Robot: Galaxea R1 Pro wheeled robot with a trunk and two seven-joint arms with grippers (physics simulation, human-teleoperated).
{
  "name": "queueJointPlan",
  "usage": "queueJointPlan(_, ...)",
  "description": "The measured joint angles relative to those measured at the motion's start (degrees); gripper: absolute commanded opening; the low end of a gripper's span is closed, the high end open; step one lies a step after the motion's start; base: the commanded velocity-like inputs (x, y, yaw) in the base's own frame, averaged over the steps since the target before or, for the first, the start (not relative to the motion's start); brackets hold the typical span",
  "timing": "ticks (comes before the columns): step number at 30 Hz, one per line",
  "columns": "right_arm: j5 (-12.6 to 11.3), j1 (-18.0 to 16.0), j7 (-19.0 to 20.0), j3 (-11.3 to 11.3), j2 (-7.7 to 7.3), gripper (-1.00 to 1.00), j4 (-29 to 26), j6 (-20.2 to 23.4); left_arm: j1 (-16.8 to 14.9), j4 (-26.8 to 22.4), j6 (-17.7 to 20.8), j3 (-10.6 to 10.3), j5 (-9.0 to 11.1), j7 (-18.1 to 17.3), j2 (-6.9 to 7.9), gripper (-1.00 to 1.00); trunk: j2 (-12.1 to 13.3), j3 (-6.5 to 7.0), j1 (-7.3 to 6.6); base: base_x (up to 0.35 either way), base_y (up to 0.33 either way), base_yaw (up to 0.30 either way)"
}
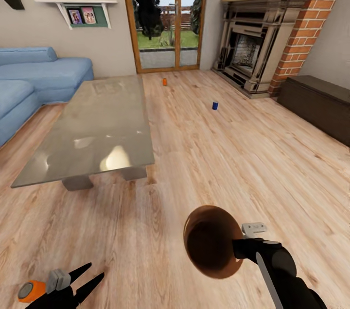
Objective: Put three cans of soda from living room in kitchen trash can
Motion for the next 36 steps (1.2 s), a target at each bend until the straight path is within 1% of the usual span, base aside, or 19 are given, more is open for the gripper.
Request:
queueJointPlan(3, -0.1, 0.0, 0.0, 0.0, 0.0, -1.0, 0.0, 0.0, 0.0, 0.0, -0.1, 0.0, 0.0, 0.0, 0.0, 1.0, 0.0, 0.03, 0.0, -0.098, 0.082, -0.026)
queueJointPlan(5, 0.2, 0.0, 0.0, 0.0, 0.0, -1.0, 0.0, 0.0, 0.0, 0.0, -0.1, 0.0, 0.0, 0.0, 0.0, 1.0, 0.0, 0.04, 0.0, -0.226, 0.083, -0.012)
queueJointPlan(7, 0.5, 0.0, 0.0, 0.0, 0.0, -1.0, 0.0, 0.0, 0.0, 0.1, -0.1, 0.0, 0.0, 0.0, 0.0, 1.0, 0.0, 0.05, 0.0, -0.276, 0.107, -0.007)
queueJointPlan(11, -0.1, 0.0, 0.0, 0.0, 0.01, -1.0, 0.0, 0.0, 0.0, 0.1, -0.1, 0.0, 0.0, 0.0, 0.0, 1.0, 0.0, 0.05, 0.0, -0.307, 0.128, -0.003)
queueJointPlan(15, 0.3, 0.0, 0.0, 0.0, 0.02, -1.0, 0.0, 0.0, 0.0, 0.1, -0.1, 0.0, 0.0, -0.1, 0.0, 1.0, 0.0, 0.05, 0.0, -0.327, 0.145, -0.001)
queueJointPlan(21, 0.1, 0.0, 0.0, 0.0, 0.02, -1.0, 0.0, 0.0, 0.0, 0.1, -0.1, 0.0, 0.0, -0.1, 0.0, 1.0, 0.0, 0.05, 0.0, -0.301, 0.18, 0.0)
queueJointPlan(22, 0.2, 0.0, 0.0, 0.0, 0.02, -1.0, 0.0, 0.0, 0.0, 0.1, -0.1, -0.1, 0.0, -0.1, 0.0, 1.0, 0.0, 0.05, 0.0, -0.141, 0.177, 0.0)
queueJointPlan(25, -0.7, 0.0, 0.0, 0.0, 0.01, -1.0, 0.0, 0.0, 0.0, 0.1, -0.1, 0.0, 0.0, -0.9, 0.0, 1.0, 0.0, 0.05, 0.0, -0.065, 0.081, 0.0)
queueJointPlan(26, -0.6, 0.0, 0.0, 0.0, 0.02, -1.0, 0.0, 0.0, 0.0, 0.1, -0.1, 0.0, 0.0, -1.1, 0.0, 1.0, 0.0, 0.05, 0.0, -0.037, 0.052, 0.0)
queueJointPlan(30, 1.0, 0.0, 0.0, 0.0, 0.03, -1.0, 0.0, 0.0, 0.0, 0.1, -0.1, 0.0, -0.1, -1.3, 0.0, 1.0, 0.0, 0.05, 0.0, -0.013, 0.131, 0.0)
queueJointPlan(34, -0.3, 0.0, 0.0, 0.0, 0.04, -1.0, 0.0, 0.0, 0.0, 0.1, 0.0, 0.0, -0.1, -1.6, 0.0, 1.0, 0.0, 0.05, 0.0, 0.051, 0.252, 0.0)
queueJointPlan(36, -0.1, 0.0, 0.0, 0.0, 0.04, -1.0, 0.0, 0.0, 0.0, 0.4, 0.0, 0.0, -0.1, -1.9, 0.0, 1.0, 0.0, 0.05, 0.0, 0.083, 0.294, 0.0)
